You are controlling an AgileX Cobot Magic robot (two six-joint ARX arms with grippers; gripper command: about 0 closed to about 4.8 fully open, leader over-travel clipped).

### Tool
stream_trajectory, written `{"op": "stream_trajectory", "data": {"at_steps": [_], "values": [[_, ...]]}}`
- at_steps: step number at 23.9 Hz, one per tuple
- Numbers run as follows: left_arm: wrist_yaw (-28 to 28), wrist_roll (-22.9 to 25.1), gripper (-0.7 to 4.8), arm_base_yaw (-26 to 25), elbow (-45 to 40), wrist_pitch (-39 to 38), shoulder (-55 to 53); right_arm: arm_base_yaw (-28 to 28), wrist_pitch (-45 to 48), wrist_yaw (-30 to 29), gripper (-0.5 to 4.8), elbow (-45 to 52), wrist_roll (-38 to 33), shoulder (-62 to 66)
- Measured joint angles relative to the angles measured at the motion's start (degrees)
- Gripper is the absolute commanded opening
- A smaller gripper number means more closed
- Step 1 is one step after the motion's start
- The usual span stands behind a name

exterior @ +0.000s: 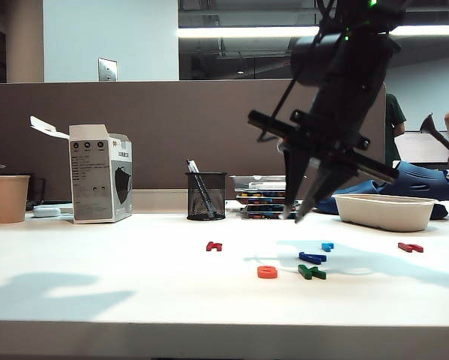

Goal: Select the appropriate letters from the row of letter magnets placed on the table to arrange into the word "sky".

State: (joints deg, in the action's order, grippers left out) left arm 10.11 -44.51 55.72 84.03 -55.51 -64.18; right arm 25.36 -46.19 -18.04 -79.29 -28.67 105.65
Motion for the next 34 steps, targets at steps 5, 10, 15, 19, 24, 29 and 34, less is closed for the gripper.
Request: {"op": "stream_trajectory", "data": {"at_steps": [5, 10, 15, 19, 24, 29, 34], "values": [[0.00, 0.00, -0.05, 0.02, 0.00, 0.00, 0.00, -0.13, -0.48, -0.74, 0.58, 0.04, 0.11, 2.99], [0.00, 0.00, -0.05, 0.02, 0.00, 0.00, 0.00, -0.11, -1.25, -0.50, 0.53, 0.07, 1.46, 4.74], [0.00, 0.00, -0.05, 0.02, 0.00, 0.00, 0.00, -0.15, -1.70, 2.43, 0.53, 0.07, 1.79, 4.74], [0.00, 0.00, -0.05, 0.02, 0.00, 0.00, 0.00, -0.13, -1.64, 1.40, 0.53, 0.07, 1.84, 4.94], [0.02, 0.00, -0.05, 0.00, 0.00, 0.00, 0.00, -0.15, -1.70, 1.33, 0.53, -0.13, 2.62, 6.40], [0.00, 0.00, -0.05, 0.02, 0.00, 0.00, 0.00, -0.31, -2.67, 3.58, 0.53, -0.37, 4.39, 6.47], [0.02, 0.00, -0.05, 0.02, 0.00, 0.00, 0.00, -1.42, -4.50, 4.96, 0.53, -0.44, 5.92, 6.32]]}}
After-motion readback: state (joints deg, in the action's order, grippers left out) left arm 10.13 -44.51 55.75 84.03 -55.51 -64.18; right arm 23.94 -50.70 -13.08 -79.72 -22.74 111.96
